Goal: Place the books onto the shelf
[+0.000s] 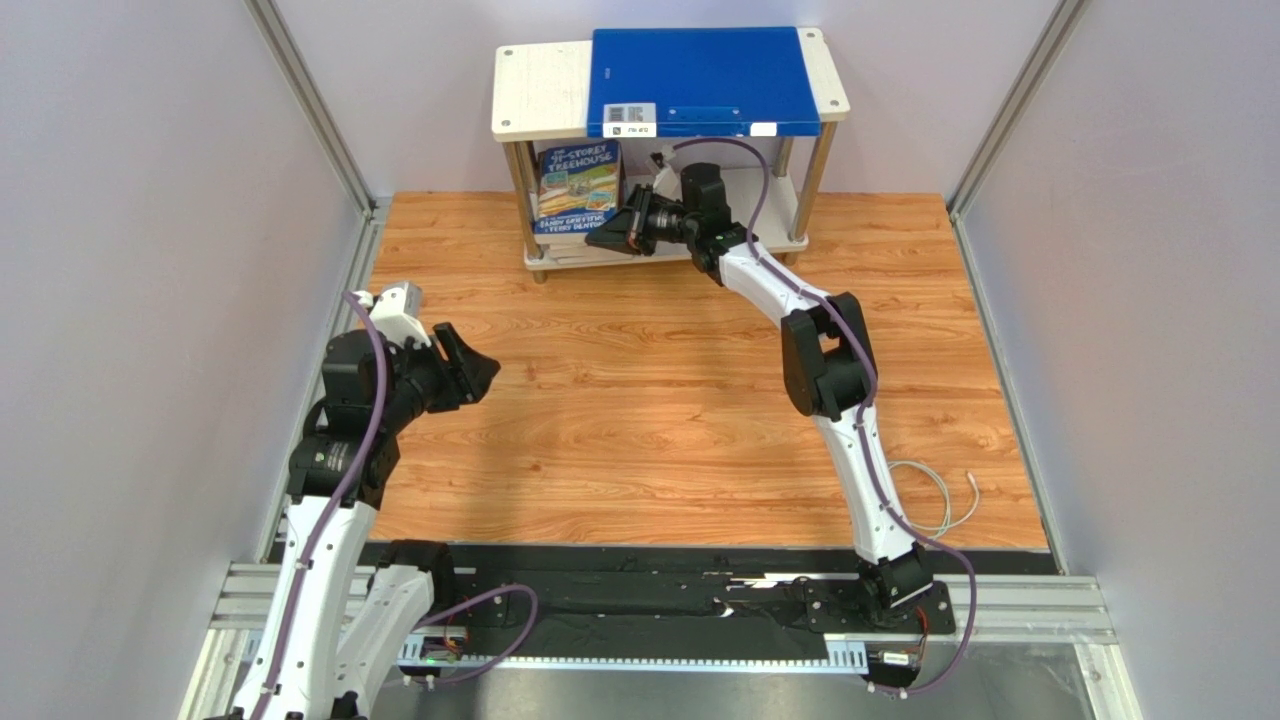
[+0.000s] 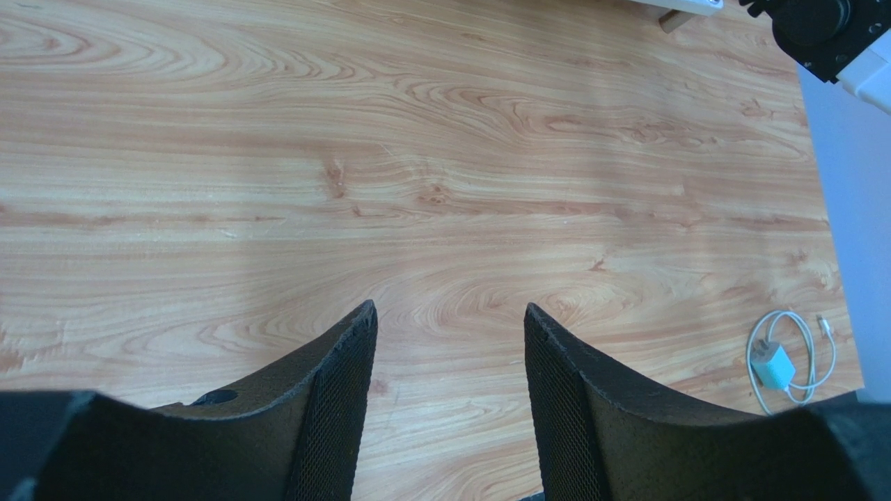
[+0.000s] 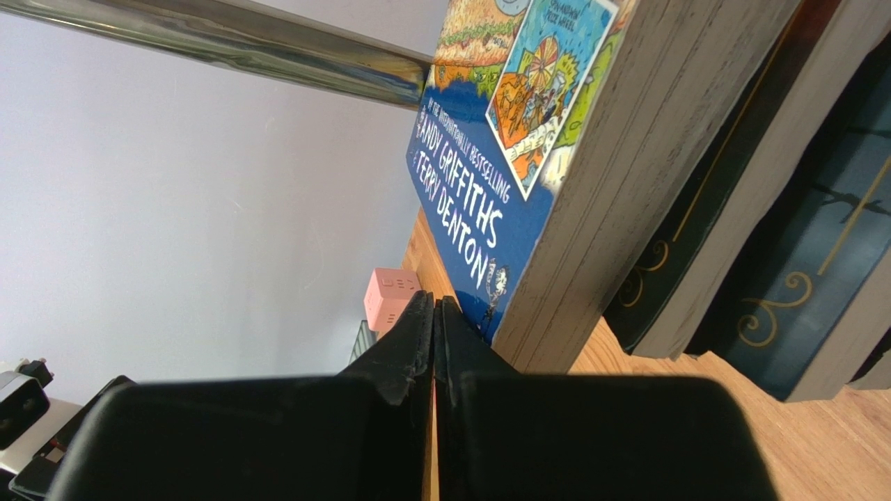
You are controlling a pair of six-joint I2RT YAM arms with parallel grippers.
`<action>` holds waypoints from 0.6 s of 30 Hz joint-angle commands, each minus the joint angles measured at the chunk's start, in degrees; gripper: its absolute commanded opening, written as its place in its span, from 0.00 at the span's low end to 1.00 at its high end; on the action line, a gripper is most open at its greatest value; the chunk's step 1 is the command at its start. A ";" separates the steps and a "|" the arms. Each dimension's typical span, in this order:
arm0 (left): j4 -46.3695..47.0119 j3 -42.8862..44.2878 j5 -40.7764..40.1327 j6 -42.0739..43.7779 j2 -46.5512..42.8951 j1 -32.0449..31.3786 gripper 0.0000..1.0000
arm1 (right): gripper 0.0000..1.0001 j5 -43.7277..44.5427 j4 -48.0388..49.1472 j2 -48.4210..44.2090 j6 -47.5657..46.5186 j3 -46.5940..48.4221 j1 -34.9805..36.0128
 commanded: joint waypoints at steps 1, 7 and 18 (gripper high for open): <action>1.48 0.06 0.88 -0.32 -0.46 0.39 0.59 | 0.01 2.10 0.76 1.76 0.63 2.15 -1.07; 1.31 0.06 0.71 -0.32 -0.46 0.39 0.59 | 0.01 2.89 -0.11 3.07 1.16 5.49 -1.77; 1.57 0.06 1.23 -0.23 -0.29 0.39 0.61 | 0.02 -0.97 9.73 -4.55 1.35 -5.83 -1.77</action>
